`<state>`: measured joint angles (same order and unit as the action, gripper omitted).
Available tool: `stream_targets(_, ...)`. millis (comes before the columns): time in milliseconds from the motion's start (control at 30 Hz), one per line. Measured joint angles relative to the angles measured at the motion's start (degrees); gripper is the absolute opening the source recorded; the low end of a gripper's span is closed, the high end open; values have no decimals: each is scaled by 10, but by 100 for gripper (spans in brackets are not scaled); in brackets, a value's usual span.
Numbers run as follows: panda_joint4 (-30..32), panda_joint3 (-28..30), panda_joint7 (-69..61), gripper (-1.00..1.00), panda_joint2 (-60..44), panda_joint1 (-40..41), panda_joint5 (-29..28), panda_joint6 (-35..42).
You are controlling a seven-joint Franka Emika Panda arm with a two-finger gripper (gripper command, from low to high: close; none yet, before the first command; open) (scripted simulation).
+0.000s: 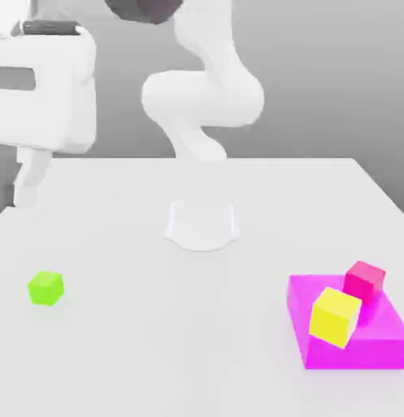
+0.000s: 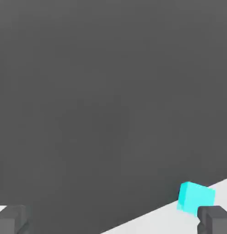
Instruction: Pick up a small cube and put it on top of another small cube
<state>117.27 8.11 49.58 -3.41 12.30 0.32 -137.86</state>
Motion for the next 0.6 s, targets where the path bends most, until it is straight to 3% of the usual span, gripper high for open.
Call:
stream_targets(433,-81,15,-26,0,-274,89,74,-30)
stream_targets(567,-102,4,-35,0,-357,107,92,-77)
stream_targets(600,-106,2,-37,-100,-370,110,94,-87)
